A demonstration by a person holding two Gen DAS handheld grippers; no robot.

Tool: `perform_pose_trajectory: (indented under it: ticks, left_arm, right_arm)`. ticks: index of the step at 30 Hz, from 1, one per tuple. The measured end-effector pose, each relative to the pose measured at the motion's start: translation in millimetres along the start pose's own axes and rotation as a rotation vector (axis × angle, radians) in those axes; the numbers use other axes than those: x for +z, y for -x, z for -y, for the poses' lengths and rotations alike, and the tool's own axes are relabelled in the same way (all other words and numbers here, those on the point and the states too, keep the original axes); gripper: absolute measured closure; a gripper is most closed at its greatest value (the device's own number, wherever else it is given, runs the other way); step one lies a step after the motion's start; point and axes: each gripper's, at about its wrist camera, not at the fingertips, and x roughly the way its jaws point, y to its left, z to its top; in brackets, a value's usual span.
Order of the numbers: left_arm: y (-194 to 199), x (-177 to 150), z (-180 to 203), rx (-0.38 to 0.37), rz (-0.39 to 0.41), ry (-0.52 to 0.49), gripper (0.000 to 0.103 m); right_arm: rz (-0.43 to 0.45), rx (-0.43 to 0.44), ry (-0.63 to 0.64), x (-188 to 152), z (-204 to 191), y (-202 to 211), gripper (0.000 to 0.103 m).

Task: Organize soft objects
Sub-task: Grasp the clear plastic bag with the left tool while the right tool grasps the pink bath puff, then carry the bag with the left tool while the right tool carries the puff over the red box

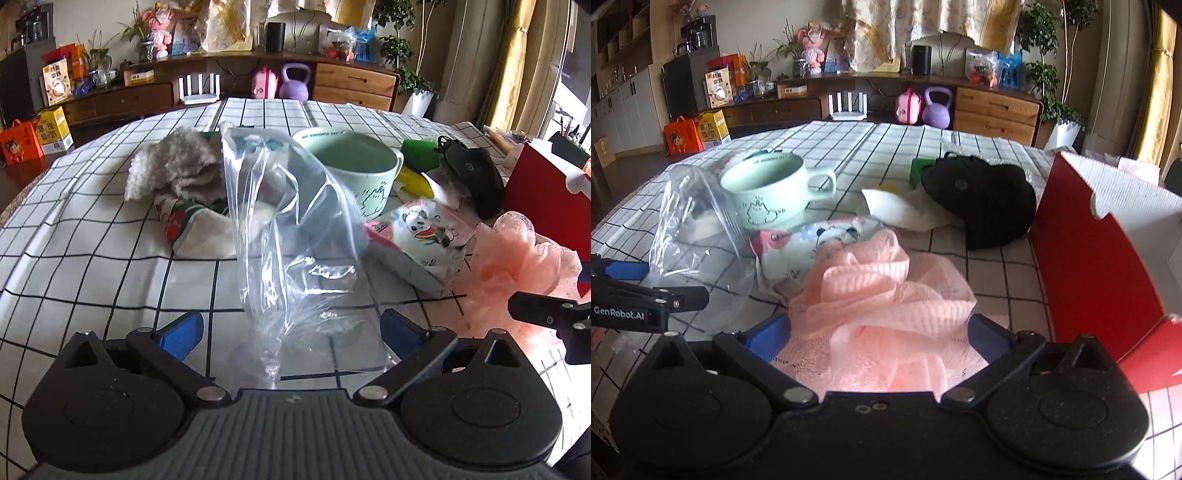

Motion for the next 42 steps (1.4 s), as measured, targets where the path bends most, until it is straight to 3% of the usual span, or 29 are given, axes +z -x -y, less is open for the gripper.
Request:
perform_pose_trajectory:
  ticks: [3,8,10,12,16,21,25,28,42]
  left_arm:
    - [-1.8,-4.0,-2.2,0.0,0.0,-0.001,0.001]
    - [-3.0,-6.7,-2.9,0.005,0.01,-0.012,0.021]
    - [-2.8,-6.4,-2.0,-0.002,0.016,-0.017,0.033]
    - [-1.7,-5.9,-0.5,-0.006,0.027,-0.025,0.037]
    - [-0.2,-5.6,1.0,-0.003,0.038,-0.032,0.06]
    - [3.3,-6.4,1.5,-0.007,0.046,-0.03,0.07]
    - [10.5,-5.6,4.5,0.005,0.069,-0.042,0.074]
    - [18.5,-5.4,7.8,0.007,0.089,-0.051,0.075]
    - [81.6,7.0,41.2,-0.093,0.18,-0.107,0.075]
  right_arm:
    - [-0.01,-0.011,0.002,-2.9,0.4,-5.4,0.004]
    - [-0.014,-0.019,0.003,-4.8,1.0,-10.5,0.016]
    - [-0.014,-0.019,0.003,-5.4,0.5,-10.1,0.023]
    - [-0.007,-0.022,0.0,-5.8,0.0,-9.4,0.029]
    - [0.01,-0.031,-0.019,-6.1,1.1,-5.6,0.047]
    - [0.033,-0.034,-0.037,-6.9,2.8,2.4,0.066]
    - [0.068,-0.032,-0.048,-7.8,5.6,12.1,0.083]
    - [0.105,-0.041,-0.058,-8.9,6.8,23.5,0.088]
    - [0.222,-0.006,-0.105,-7.4,24.4,102.3,0.088]
